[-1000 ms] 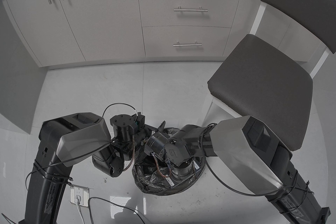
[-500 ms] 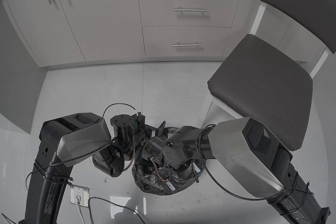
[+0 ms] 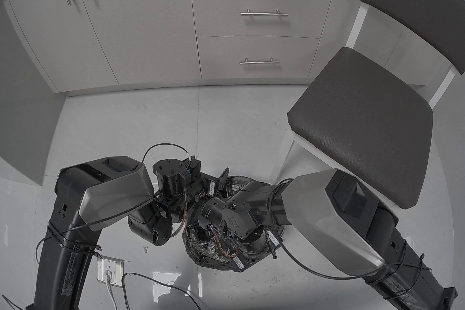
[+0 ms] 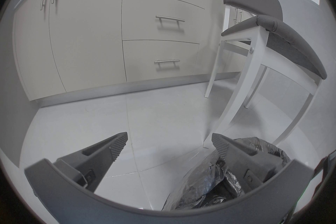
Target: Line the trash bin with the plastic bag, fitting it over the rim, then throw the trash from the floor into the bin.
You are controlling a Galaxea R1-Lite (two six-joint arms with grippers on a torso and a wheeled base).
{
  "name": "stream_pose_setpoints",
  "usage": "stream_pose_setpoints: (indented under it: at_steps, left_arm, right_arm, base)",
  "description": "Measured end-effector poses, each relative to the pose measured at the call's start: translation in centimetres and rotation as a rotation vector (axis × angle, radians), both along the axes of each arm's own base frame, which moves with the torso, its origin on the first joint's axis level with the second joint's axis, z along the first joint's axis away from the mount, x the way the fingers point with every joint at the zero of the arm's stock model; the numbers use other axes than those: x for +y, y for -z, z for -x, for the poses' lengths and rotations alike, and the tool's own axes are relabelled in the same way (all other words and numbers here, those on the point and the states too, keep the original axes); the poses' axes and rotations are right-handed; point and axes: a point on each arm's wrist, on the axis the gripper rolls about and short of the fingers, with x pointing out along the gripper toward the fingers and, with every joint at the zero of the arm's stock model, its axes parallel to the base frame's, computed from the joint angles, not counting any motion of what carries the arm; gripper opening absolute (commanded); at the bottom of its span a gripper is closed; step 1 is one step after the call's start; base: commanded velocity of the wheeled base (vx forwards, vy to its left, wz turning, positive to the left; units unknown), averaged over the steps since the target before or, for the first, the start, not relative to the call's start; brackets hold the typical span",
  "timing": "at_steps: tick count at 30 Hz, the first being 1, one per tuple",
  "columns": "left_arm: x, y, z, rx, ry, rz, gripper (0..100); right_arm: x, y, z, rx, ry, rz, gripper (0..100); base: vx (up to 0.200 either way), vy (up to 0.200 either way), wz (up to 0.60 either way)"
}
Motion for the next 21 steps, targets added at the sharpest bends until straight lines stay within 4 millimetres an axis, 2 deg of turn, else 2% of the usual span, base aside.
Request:
stream_pose_setpoints:
  at_steps: [12, 21]
  left_arm:
    - [0.1, 0.4, 0.0, 0.008, -0.003, -0.003, 100]
    - [0.1, 0.4, 0.0, 0.001, -0.002, 0.0, 100]
  right_arm:
    - [-0.3, 2.7, -2.2, -0.065, 0.038, -0.059, 100]
    - [-0.6, 3.6, -2.4, -0.056, 0.043, -0.046, 100]
  base:
    - [0.0, 0.0, 0.0]
    - [0.0, 0.0, 0.0]
